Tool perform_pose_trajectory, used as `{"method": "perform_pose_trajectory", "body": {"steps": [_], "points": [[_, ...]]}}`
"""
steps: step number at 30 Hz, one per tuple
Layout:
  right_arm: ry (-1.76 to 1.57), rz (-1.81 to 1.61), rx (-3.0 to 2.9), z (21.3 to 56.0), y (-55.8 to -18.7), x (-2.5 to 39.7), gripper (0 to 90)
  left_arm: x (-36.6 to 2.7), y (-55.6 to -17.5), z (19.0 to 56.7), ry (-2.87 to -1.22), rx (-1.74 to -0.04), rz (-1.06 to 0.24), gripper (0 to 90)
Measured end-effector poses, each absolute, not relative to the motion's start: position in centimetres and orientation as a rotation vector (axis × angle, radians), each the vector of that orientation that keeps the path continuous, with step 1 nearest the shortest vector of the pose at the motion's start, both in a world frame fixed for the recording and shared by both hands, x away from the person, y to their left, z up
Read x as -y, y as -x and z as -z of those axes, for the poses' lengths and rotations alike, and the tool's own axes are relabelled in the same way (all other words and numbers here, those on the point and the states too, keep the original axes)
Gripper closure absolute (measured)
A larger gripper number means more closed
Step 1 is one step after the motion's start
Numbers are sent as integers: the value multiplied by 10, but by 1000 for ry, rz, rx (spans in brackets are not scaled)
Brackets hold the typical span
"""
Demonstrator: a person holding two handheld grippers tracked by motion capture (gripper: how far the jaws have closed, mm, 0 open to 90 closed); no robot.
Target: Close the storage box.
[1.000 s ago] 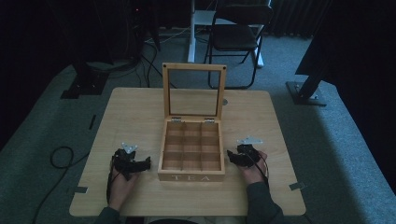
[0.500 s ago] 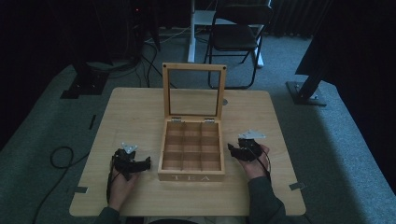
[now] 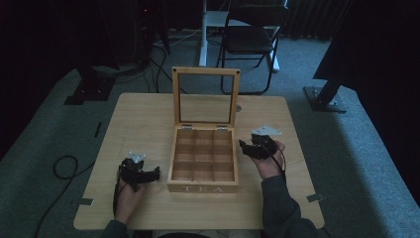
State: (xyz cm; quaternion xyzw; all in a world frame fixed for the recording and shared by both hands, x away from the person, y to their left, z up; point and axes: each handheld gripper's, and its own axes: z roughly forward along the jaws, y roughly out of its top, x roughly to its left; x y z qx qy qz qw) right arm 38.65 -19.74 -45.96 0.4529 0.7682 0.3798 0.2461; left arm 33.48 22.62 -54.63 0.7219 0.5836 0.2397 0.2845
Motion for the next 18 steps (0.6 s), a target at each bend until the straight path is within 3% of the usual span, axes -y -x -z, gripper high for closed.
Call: {"method": "perform_pose_trajectory", "body": {"steps": [18], "points": [[-1199, -1063, -2054, 432, -410, 186, 373, -226, -335, 546, -1931, -1561, -641, 35]]}}
